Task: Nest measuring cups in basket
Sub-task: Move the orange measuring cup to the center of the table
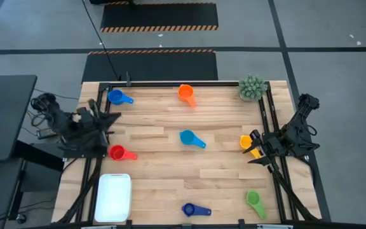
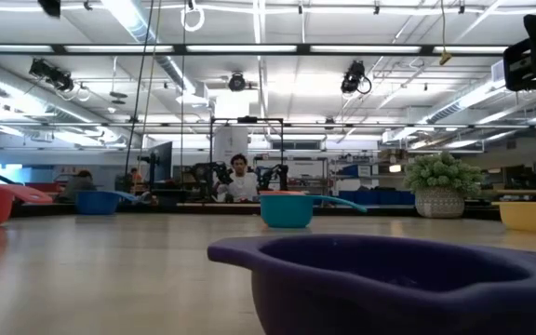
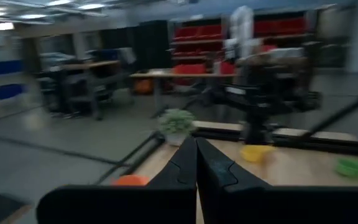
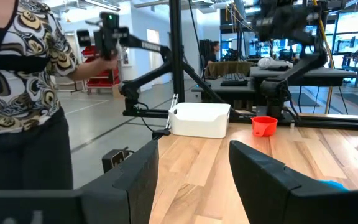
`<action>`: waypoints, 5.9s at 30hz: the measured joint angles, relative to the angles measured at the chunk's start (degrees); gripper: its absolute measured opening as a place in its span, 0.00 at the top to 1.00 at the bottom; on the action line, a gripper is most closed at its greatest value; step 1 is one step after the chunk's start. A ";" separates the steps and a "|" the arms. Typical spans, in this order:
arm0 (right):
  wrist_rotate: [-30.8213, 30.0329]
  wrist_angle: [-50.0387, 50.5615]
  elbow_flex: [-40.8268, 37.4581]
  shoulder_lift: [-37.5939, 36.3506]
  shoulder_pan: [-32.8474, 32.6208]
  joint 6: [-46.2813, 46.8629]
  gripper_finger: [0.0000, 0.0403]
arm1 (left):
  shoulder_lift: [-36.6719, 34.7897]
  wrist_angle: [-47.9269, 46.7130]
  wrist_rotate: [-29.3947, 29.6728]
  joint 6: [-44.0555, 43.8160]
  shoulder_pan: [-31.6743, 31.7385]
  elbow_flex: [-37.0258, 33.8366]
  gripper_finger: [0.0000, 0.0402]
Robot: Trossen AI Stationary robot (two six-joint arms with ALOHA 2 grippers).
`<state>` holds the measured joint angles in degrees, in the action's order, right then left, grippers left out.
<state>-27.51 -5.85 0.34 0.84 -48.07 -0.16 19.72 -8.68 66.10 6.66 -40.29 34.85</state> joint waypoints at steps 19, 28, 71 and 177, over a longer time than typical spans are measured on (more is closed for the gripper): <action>0.00 -0.02 0.02 0.00 -0.02 0.00 0.50 | 28.32 -46.72 -3.76 -23.62 10.62 45.02 1.00; 0.00 -0.03 0.02 -0.01 -0.02 0.00 0.50 | 40.97 -53.29 -37.77 -26.35 35.97 50.27 1.00; 2.84 -24.28 6.30 -0.02 0.00 7.14 0.50 | 71.31 -26.23 -72.25 0.45 62.51 50.86 0.73; -62.49 -27.12 30.84 21.53 -7.76 -31.12 0.66 | 102.32 -11.09 -66.40 43.67 70.66 50.80 0.91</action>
<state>-90.00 -32.97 31.18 22.37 -55.83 -31.29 122.04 -19.77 -0.30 50.33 30.37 85.65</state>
